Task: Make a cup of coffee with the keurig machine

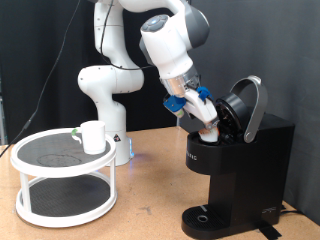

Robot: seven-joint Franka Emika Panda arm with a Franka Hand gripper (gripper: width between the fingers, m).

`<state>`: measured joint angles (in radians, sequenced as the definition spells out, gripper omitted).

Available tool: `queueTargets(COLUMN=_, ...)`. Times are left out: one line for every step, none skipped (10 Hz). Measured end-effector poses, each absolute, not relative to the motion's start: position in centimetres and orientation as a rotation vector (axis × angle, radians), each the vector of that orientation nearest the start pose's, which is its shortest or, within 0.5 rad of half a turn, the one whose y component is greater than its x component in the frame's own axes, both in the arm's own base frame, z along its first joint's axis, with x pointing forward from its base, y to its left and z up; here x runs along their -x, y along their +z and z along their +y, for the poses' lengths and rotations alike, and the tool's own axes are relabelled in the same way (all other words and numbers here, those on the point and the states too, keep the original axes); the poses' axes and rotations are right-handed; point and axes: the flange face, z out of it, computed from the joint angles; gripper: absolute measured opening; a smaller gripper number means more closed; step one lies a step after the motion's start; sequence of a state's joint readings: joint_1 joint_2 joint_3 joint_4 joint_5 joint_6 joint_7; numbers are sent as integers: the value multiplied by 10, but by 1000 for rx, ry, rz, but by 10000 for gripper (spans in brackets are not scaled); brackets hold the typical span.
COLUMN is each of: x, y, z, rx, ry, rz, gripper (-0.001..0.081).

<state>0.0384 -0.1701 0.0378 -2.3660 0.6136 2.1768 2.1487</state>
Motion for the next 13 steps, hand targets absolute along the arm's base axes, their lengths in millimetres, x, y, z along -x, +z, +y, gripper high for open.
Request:
queueTargets(x=-475, y=391, z=58, rx=986, ry=648, rz=2697, gripper=734)
queueTargets(x=-475, y=386, z=58, rx=977, ry=644, rz=2698, gripper=734)
queueTargets(x=-476, y=386, z=58, rx=970, ry=656, rz=2683, gripper=734)
queueTargets(x=-477, y=389, z=58, rx=965, ry=687, rz=2641, gripper=734)
queueTargets(x=-477, y=395, z=55, rx=962, ry=717, rz=2594, gripper=734)
queueTargets(x=-475, y=403, z=51, rx=965, ry=743, rz=2559, gripper=734)
queueTargets(x=-472, y=413, z=44, rx=972, ry=756, rz=2538, gripper=734)
queueTargets(x=-466, y=423, z=38, rx=977, ry=766, rz=2521, gripper=734)
queueTargets(x=-466, y=421, z=39, rx=979, ry=767, rz=2525, gripper=734)
queueTargets(x=-468, y=423, z=38, rx=951, ry=775, rz=2510, gripper=734)
queueTargets(x=-470, y=429, z=36, rx=906, ry=800, rz=2477, gripper=734)
queueTargets(x=-471, y=441, z=31, rx=859, ry=825, rz=2429, gripper=734)
queueTargets(x=-471, y=455, z=24, rx=815, ry=845, rz=2390, gripper=734)
